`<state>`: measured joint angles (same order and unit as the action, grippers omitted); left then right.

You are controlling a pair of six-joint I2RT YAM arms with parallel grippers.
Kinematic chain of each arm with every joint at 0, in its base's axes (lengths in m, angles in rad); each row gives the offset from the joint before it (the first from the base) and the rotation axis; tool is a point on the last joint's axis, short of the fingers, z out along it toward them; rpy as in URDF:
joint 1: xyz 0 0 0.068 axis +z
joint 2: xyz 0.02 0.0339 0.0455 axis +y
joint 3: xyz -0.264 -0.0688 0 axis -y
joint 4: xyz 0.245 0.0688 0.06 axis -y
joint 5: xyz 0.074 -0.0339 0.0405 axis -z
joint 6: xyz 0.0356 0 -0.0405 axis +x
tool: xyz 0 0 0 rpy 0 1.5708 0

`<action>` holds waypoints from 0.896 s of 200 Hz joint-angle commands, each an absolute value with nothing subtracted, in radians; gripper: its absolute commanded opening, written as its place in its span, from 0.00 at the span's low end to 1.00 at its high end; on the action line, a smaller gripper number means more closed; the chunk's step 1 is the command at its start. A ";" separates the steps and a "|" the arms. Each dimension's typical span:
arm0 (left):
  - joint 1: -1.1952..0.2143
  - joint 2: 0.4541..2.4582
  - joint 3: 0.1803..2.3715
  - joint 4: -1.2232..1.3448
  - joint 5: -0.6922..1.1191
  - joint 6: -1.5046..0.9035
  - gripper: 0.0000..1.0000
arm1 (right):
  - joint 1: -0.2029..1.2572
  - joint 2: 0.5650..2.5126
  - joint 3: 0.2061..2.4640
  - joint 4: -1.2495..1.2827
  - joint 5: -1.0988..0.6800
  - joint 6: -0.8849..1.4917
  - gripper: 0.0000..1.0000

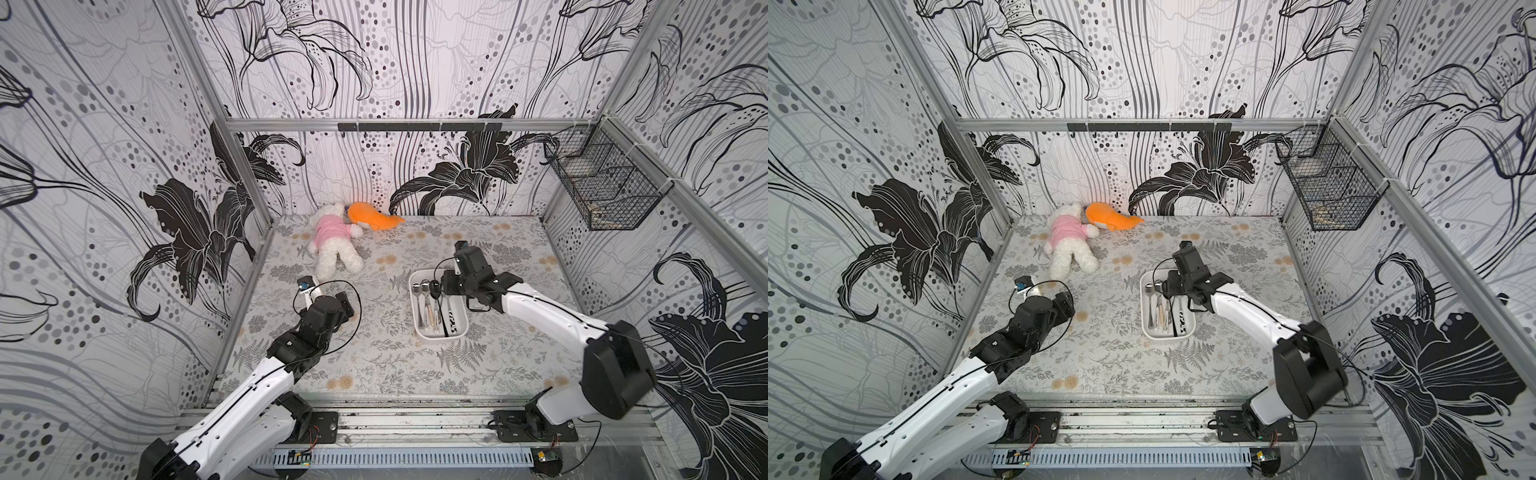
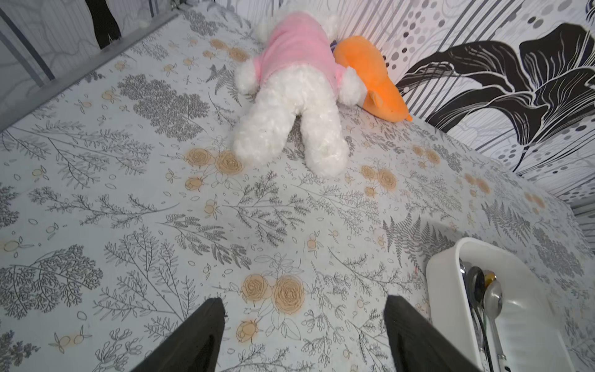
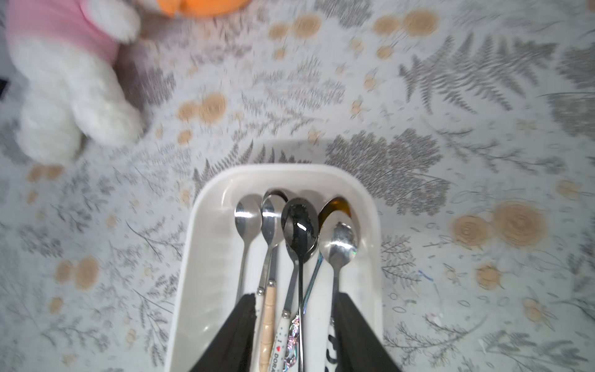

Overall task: Put the spoon into the storage box
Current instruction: Place the spoon in the storage box, then reset both arms

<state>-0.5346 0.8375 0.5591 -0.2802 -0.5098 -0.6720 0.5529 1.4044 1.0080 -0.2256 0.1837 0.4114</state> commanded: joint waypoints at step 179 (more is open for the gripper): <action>-0.243 1.305 0.172 1.157 -0.348 0.017 0.91 | 0.232 1.245 0.310 0.704 0.752 0.175 0.96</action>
